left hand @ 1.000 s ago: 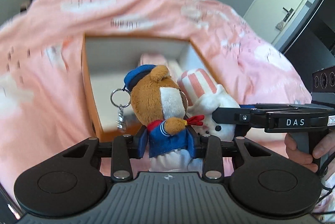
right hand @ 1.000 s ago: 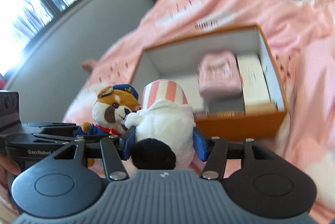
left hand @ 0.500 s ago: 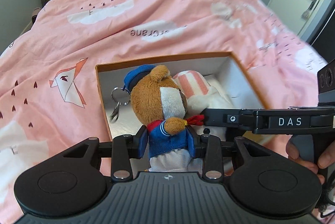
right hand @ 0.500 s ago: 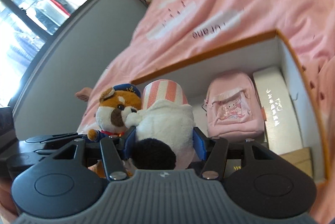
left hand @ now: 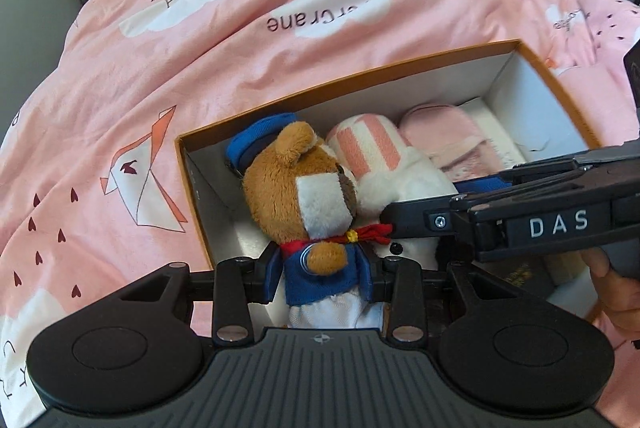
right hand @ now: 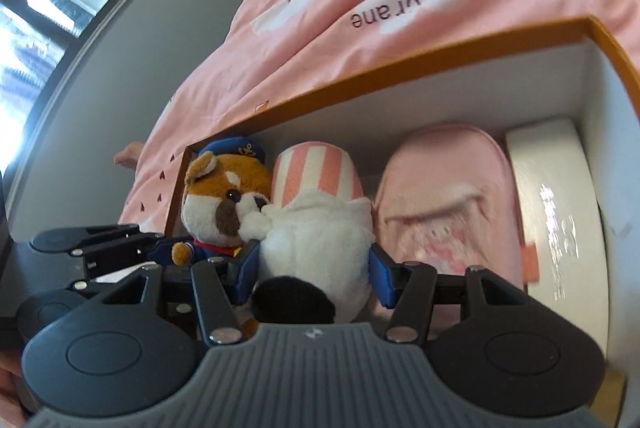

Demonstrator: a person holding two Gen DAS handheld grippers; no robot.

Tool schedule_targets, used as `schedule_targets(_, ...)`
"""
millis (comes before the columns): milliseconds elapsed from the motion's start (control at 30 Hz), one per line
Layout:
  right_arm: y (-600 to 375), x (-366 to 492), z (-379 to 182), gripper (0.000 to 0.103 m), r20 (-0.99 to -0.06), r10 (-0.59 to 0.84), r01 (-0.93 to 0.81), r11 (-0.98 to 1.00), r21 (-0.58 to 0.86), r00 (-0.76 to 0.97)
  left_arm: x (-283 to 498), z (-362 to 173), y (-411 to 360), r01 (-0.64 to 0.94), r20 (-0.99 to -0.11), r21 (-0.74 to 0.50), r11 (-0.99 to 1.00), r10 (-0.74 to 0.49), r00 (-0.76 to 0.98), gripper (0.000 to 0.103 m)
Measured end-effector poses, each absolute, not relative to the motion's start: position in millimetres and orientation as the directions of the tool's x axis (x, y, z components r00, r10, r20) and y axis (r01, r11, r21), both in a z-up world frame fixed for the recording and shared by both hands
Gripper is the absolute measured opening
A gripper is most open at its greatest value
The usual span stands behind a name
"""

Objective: Organize objects
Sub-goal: 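Carry the bear and white plush over the orange box and lower them in, then open both grippers to release the plushes and withdraw from the box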

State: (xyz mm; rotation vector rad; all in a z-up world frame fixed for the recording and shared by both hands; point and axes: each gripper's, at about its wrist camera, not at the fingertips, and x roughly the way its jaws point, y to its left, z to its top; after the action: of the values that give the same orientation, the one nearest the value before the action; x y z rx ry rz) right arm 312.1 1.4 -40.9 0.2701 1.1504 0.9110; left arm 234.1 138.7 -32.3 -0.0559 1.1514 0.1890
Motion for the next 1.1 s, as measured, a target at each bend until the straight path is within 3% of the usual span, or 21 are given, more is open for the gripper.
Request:
schedule_targets(300, 11, 321, -54, 0.062, -0.681, 0.729, -0.494, 0.617, 0.613, 0.066, 245, -46, 129, -0.107, -0.915, 0.167, 0.98, 0.195, 0.354, 0.046)
schedule_targets(533, 5, 316, -42, 0.064, -0.68, 0.728, -0.542, 0.61, 0.578, 0.093, 236, -41, 133, -0.064, -0.907, 0.142, 0.988, 0.155, 0.392, 0.052)
schedule_targets(667, 1, 315, -37, 0.064, -0.682, 0.723, -0.553, 0.614, 0.563, 0.108, 231, -34, 134, -0.07, -0.891, 0.141, 0.988, 0.157, 0.425, 0.063)
schedule_targets(800, -4, 311, -31, 0.064, -0.691, 0.711, -0.573, 0.622, 0.533, 0.13, 225, -25, 137, -0.069, -0.871, 0.135, 0.988, 0.152, 0.468, 0.063)
schedule_targets(867, -5, 307, -27, 0.061, -0.692, 0.71, -0.589, 0.617, 0.521, 0.132, 224, -24, 137, -0.063, -0.868, 0.134, 0.989, 0.147, 0.474, 0.06)
schedule_targets(967, -4, 300, -23, 0.048, -0.689, 0.713, -0.627, 0.599, 0.499, 0.133, 226, -27, 136, -0.047, -0.87, 0.134, 0.99, 0.14, 0.473, 0.05)
schedule_targets(1033, -1, 295, -21, 0.04, -0.684, 0.717, -0.652, 0.585, 0.483, 0.137, 225, -30, 135, -0.039, -0.869, 0.132, 0.991, 0.134, 0.476, 0.049)
schedule_targets(1100, 5, 292, -20, 0.038, -0.69, 0.709, -0.67, 0.584, 0.459, 0.145, 227, -33, 135, -0.038, -0.87, 0.132, 0.99, 0.135, 0.474, 0.045)
